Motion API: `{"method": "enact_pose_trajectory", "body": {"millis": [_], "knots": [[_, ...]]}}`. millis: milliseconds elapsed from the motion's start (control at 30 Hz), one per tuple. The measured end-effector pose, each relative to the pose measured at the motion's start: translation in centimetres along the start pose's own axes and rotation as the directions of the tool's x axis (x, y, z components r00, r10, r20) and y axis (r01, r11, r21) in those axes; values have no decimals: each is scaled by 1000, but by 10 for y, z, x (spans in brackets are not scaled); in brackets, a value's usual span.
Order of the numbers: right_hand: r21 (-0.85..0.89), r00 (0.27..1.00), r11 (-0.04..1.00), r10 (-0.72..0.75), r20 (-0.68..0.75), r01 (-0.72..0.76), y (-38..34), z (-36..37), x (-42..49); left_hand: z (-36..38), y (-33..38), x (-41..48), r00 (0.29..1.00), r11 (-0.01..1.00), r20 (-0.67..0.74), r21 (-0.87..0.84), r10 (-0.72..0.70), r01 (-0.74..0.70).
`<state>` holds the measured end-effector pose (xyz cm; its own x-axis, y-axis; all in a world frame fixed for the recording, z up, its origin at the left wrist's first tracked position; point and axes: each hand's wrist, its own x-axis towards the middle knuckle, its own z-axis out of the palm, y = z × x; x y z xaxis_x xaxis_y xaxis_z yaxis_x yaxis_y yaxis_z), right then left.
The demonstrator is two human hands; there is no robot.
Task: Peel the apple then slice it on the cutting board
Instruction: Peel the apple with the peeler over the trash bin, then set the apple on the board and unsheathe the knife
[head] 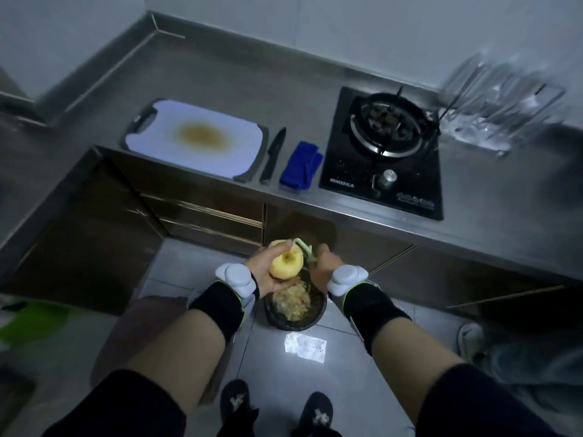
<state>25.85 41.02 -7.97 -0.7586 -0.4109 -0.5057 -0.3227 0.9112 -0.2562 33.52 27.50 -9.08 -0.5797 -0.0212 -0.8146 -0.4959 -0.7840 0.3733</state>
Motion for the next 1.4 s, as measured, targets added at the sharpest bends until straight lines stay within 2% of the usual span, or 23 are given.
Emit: {"method": "enact_pose_trajectory", "body": {"millis": [67, 200, 367, 467, 567, 667, 933, 1033, 1200, 1267, 1400], "knots": [[60, 1000, 998, 18, 11, -18, -31, -38, -22, 7, 25, -41, 998, 997, 16, 32, 66, -67], [117, 997, 991, 68, -34, -63, -53, -76, -24, 18, 63, -66, 989, 988, 47, 56, 140, -143], [105, 988, 994, 0, -154, 16, -61, -112, -14, 30, 109, -79, 977, 975, 94, 98, 192, -202], [194, 986, 981, 15, -164, 18, -68, -137, 8, 45, 135, -80, 976, 949, 76, 226, 206, -218], [134, 977, 990, -2, -213, 31, -74, -159, 30, 58, 155, -71, 957, 906, 11, 320, 289, -277], [114, 980, 990, -59, -189, 82, -81, -186, 51, 74, 180, -62, 923, 885, -12, 288, 386, -366], [70, 974, 986, -138, -178, 152, -100, -249, 81, 105, 230, -59, 889, 854, 33, 267, 456, -447], [51, 964, 983, -162, -209, 176, -101, -265, 91, 113, 247, -58, 888, 849, 57, 273, 456, -453], [161, 974, 982, -65, -216, 101, -94, -262, 109, 111, 267, -48, 890, 824, 108, 344, 443, -451], [235, 973, 968, -34, -226, 88, -97, -252, 127, 104, 278, -36, 905, 820, 107, 388, 413, -420], [280, 988, 960, 13, -153, 31, -107, -231, 159, 88, 303, -6, 940, 805, 46, 503, 337, -314]]}}
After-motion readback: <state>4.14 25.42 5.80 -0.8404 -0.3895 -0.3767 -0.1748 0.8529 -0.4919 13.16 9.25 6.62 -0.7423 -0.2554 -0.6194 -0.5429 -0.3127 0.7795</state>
